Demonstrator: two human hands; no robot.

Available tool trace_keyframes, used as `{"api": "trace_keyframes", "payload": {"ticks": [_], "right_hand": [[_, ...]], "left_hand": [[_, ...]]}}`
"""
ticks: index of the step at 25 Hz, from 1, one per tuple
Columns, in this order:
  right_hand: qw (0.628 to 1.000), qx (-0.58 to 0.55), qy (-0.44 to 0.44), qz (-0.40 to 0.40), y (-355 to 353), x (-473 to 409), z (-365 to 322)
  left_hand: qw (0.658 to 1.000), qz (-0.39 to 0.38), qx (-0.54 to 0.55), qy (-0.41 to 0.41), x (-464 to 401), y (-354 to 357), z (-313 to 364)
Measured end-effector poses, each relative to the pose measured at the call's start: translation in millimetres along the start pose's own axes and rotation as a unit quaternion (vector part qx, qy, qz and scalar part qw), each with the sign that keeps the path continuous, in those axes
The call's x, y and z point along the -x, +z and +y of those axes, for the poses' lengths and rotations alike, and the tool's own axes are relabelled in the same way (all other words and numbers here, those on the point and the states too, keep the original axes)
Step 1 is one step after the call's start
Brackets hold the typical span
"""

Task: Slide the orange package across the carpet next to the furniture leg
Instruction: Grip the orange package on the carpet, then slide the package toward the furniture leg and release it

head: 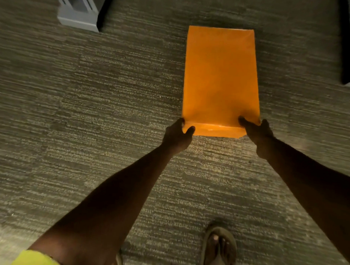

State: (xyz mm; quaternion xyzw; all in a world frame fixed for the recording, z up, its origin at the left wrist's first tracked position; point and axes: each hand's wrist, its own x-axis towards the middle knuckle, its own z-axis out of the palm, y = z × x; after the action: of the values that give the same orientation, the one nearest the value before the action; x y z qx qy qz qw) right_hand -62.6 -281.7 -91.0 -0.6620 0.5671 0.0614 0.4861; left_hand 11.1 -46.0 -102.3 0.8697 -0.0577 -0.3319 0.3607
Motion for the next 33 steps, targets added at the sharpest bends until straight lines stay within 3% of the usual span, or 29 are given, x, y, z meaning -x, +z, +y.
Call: {"api": "trace_keyframes", "payload": {"ticks": [3,6,13,18,24,29,33], "right_hand": [[0.993,-0.117,0.009,-0.019,13.5,0.6,6.9],[0.988,-0.156,-0.015,0.013,32.6,8.9,3.1],[0.99,-0.127,-0.06,0.018,90.8,23.0,-15.4],[0.984,-0.095,-0.148,-0.008,146.0,35.5,-52.8],[0.978,-0.074,-0.19,-0.053,204.2,43.4,-93.9],[0.986,-0.011,-0.159,-0.055,229.5,54.6,-90.2],[0.972,0.061,-0.223,-0.045,225.7,47.5,-98.2]], "left_hand": [[0.998,-0.016,0.061,-0.01,-4.3,2.8,-5.8],[0.99,-0.014,0.124,-0.058,-9.7,-9.8,-6.0],[0.99,0.105,0.079,-0.047,-17.1,-86.3,-30.2],[0.98,0.145,0.111,-0.078,-10.2,-125.0,-71.6],[0.965,0.211,0.129,-0.084,-16.4,-169.5,-97.6],[0.962,0.212,0.122,-0.124,-29.3,-192.8,-111.1],[0.968,0.198,0.11,-0.11,-41.3,-198.6,-115.3]]}}
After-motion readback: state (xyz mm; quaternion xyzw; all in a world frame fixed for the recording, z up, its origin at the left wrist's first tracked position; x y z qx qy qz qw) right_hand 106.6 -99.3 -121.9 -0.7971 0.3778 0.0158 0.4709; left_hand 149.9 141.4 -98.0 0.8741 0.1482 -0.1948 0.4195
